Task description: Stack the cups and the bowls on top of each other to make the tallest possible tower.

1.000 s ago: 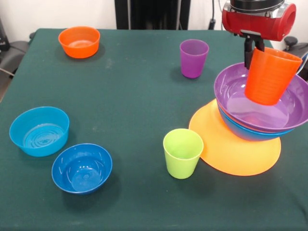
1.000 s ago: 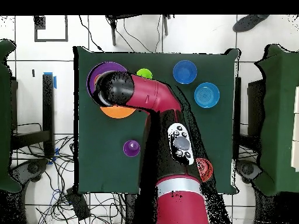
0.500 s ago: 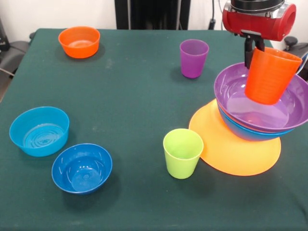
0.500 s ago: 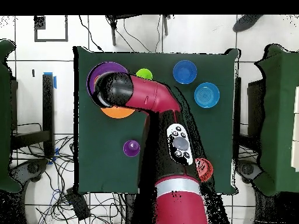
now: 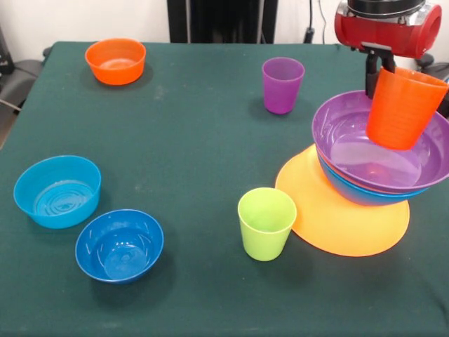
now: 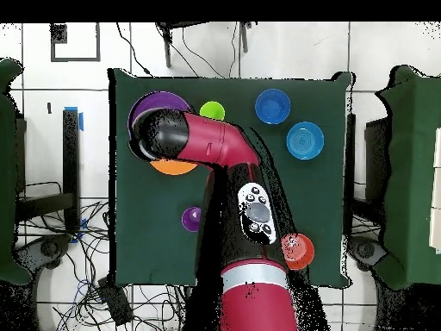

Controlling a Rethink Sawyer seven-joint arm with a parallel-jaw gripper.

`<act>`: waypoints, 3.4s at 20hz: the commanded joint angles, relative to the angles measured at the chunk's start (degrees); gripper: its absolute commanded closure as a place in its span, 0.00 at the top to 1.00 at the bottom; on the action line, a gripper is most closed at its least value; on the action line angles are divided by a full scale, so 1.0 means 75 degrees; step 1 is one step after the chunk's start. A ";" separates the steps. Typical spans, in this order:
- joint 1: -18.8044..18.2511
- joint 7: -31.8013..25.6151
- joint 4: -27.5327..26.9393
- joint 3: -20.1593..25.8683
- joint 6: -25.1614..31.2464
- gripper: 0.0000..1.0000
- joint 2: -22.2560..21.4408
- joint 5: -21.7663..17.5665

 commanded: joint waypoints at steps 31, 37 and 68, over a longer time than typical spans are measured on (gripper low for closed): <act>0.0368 0.0680 0.0789 -0.0237 -0.0315 1.00 0.0311 -0.0257; 0.0347 0.0630 0.0803 -0.0207 -0.0303 1.00 0.0289 -0.0240; 0.0050 0.0144 0.1137 -0.0270 0.0419 1.00 -0.0749 -0.0259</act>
